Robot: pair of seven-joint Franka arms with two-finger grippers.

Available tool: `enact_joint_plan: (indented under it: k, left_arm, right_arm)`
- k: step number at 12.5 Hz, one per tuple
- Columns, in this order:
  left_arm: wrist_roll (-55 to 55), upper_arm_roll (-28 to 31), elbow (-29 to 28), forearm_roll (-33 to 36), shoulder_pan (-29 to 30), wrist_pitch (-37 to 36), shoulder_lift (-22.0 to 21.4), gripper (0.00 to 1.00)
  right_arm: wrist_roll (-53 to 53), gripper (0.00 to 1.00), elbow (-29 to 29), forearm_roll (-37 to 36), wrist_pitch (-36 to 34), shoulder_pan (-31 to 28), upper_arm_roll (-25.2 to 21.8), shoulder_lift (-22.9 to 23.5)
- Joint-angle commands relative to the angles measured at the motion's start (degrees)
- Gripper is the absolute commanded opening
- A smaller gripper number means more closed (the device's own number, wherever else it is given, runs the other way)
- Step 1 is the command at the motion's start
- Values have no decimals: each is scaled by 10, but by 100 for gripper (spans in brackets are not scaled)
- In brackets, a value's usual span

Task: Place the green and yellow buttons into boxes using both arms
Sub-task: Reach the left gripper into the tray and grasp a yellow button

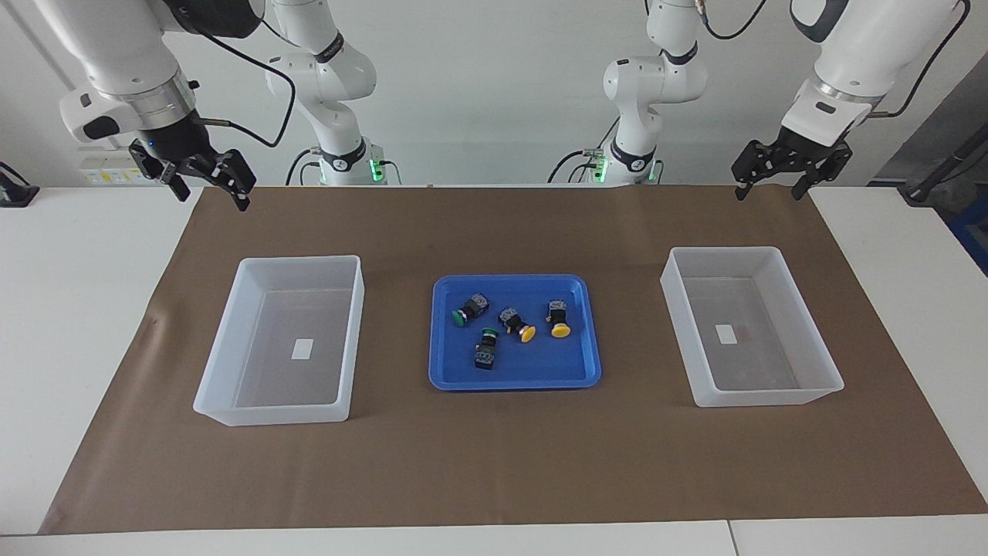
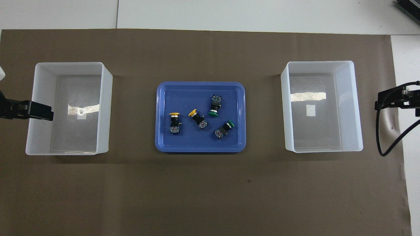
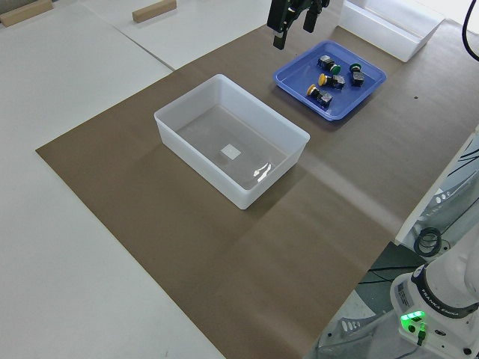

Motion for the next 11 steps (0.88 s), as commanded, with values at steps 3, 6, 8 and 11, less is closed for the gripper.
enact_joint_plan:
  k: [3,6,8,11]
  left_arm:
    - [-99,1,-183,7,-93,171,-74,100]
    - [-133,1,-202,7,-143,222,-30,100]
    - [-161,2,-205,7,-176,263,20,100]
    - [-229,1,-218,7,-205,344,63,100]
  right_arm:
    - [8,100,-19,3,6,-3,2,-15]
    - [1,100,-17,3,11,-7,2,-17]
    - [1,100,-17,3,13,-7,2,-17]
    - [1,100,-19,3,13,-7,2,-17]
